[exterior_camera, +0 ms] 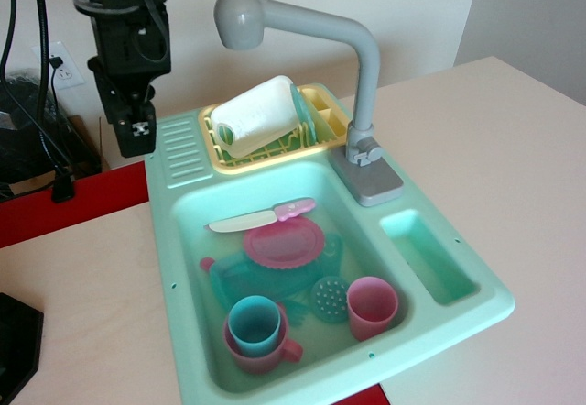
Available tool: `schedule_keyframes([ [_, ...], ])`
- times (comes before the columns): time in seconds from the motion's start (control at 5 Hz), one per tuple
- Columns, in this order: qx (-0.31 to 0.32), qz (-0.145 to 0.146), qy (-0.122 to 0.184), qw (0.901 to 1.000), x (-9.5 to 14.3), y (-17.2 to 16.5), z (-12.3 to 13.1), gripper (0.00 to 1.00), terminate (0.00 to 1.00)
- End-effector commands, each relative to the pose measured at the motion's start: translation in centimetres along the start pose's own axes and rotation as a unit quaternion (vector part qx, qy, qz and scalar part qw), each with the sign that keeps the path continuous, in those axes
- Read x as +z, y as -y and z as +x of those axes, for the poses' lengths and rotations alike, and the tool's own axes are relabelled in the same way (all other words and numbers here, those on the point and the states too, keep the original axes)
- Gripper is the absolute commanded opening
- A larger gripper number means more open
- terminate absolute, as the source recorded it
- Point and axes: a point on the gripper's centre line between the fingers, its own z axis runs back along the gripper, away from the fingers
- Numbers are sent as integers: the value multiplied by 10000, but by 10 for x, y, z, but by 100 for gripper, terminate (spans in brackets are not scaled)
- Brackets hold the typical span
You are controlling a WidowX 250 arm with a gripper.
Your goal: Turn faucet front to right
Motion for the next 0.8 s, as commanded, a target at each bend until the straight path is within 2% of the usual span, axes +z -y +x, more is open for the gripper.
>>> schedule_keyframes([
  [0.0,37,35,175,9998,10,-9,20,100,0],
  [0.6,-207,127,128,9996,14,13,54,100,0],
])
